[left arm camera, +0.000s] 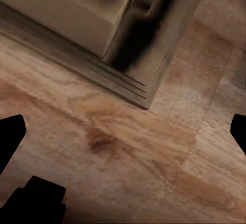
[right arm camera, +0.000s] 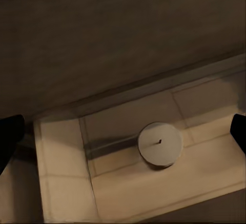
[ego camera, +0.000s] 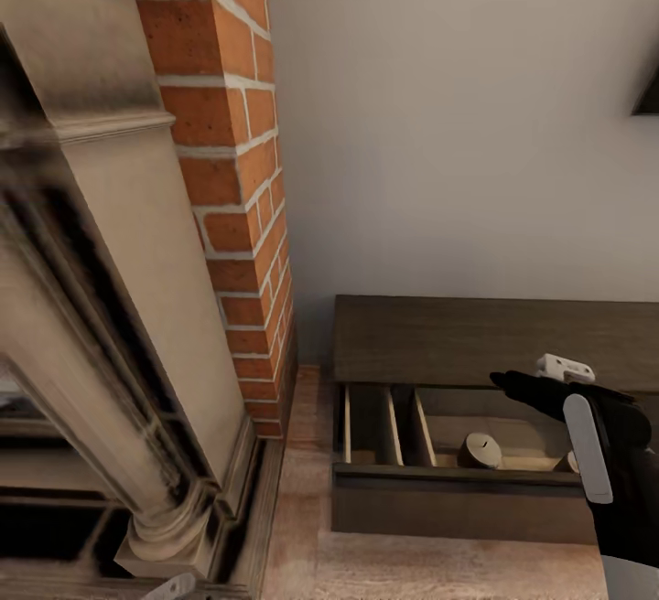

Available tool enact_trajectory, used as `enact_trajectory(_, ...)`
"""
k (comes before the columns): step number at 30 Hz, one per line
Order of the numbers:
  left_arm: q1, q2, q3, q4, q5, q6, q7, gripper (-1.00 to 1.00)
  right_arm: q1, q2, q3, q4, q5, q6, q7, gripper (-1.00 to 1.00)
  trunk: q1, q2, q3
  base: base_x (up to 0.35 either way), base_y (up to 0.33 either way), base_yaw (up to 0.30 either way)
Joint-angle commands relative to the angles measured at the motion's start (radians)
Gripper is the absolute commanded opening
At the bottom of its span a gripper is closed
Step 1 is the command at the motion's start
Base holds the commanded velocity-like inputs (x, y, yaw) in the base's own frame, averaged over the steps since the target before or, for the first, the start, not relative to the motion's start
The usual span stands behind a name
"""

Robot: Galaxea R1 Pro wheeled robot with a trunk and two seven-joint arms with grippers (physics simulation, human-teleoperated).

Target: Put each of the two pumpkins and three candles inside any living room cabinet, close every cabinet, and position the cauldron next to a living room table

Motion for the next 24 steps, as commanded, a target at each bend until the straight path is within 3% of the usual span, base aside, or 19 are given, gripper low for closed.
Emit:
enact_trajectory(1,0.0,-0.001,0.0,0.001,0.0,0.0,-0.002,1.0,0.0,0.001,0.0,-0.001,0.0,0.0,0.0,1.0,0.0,0.0,0.0,-0.007,0.325,0.0)
enact_trajectory(8,-0.001,-0.001,0.0,0.001,-0.003,0.0,-0.013,1.0,0.0,0.001,-0.001,-0.001,0.0,0.0,0.0,1.0,0.0,0.0,0.0,-0.002,0.314,0.0)
enact_trajectory(11,-0.002,-0.005,-0.002,0.003,-0.008,0.0,-0.013,1.0,0.0,0.003,-0.116,-0.007,-0.033,0.0,0.0,1.0,0.0,0.0,0.0,0.0,0.047,0.0)
enact_trajectory(12,-0.003,-0.005,-0.003,0.007,-0.009,0.0,-0.012,1.0,0.0,0.003,-0.168,-0.012,-0.057,0.0,0.0,1.0,0.0,0.0,0.0,0.0,0.018,0.0)
enact_trajectory(13,-0.006,-0.009,-0.004,0.021,-0.009,0.0,-0.012,1.0,0.001,0.002,-0.367,-0.02,-0.173,0.0,-0.002,1.0,0.0,0.0,0.0,0.0,0.004,0.0)
enact_trajectory(16,-0.006,-0.01,-0.004,0.026,-0.01,-0.002,-0.011,1.0,0.019,-0.005,-0.521,-0.017,-0.334,0.0,-0.001,1.0,0.0,0.0,0.0,0.0,0.001,0.0)
enact_trajectory(20,-0.006,-0.011,-0.007,0.027,-0.01,-0.006,-0.011,1.0,0.062,-0.004,-0.572,0.003,-0.451,0.0,0.0,1.0,0.0,0.0,0.0,-0.005,0.0,0.0)
enact_trajectory(24,-0.007,-0.012,-0.007,0.027,-0.01,-0.006,-0.012,1.0,0.08,0.008,-0.538,0.003,-0.498,0.0,-0.001,1.0,0.0,0.0,0.0,-0.168,0.0,0.0)
